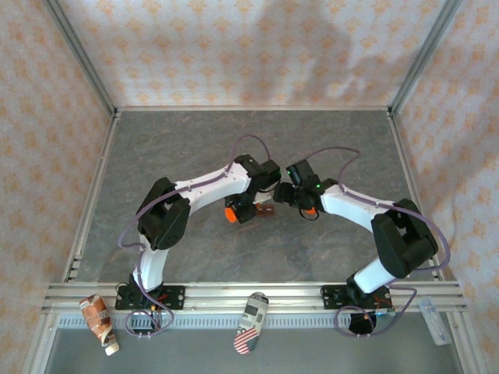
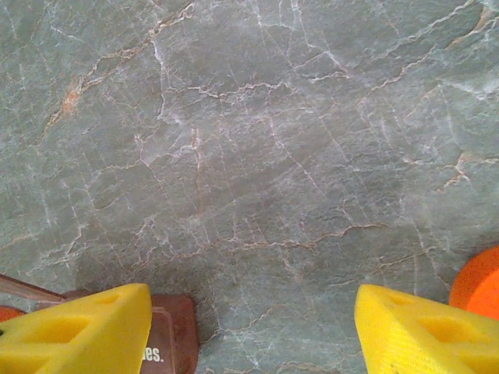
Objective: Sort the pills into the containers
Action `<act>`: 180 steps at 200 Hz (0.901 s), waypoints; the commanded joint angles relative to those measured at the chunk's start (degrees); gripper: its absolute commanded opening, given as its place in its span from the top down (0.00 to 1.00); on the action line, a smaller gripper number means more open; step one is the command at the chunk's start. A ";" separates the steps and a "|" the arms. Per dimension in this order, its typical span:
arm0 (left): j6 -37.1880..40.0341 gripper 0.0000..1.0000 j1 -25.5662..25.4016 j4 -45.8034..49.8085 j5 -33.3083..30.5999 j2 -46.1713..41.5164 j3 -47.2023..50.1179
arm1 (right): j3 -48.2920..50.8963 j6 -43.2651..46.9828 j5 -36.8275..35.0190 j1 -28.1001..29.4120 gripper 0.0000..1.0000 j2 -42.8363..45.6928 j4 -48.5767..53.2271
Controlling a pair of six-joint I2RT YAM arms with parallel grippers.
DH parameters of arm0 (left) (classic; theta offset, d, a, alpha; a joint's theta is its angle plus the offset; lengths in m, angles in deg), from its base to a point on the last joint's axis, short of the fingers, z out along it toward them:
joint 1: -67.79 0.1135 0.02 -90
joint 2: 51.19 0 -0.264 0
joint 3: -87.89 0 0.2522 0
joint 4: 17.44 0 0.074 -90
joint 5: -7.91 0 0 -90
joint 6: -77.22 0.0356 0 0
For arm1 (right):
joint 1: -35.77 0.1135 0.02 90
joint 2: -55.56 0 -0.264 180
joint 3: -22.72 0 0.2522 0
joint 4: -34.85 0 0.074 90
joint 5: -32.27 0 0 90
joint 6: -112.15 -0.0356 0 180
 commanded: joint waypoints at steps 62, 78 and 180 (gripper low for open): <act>1.74 1.00 0.33 4.23 -2.93 1.98 -2.58 | 1.82 -0.18 5.43 -0.22 0.30 -0.59 -2.04; 1.86 1.00 0.36 4.31 -2.90 2.11 -2.58 | 2.14 -0.36 5.76 -0.22 0.30 -0.69 -2.39; 2.20 1.00 -0.50 5.24 -5.00 3.04 -3.60 | 3.21 -0.36 6.94 -0.22 0.30 -1.07 -3.47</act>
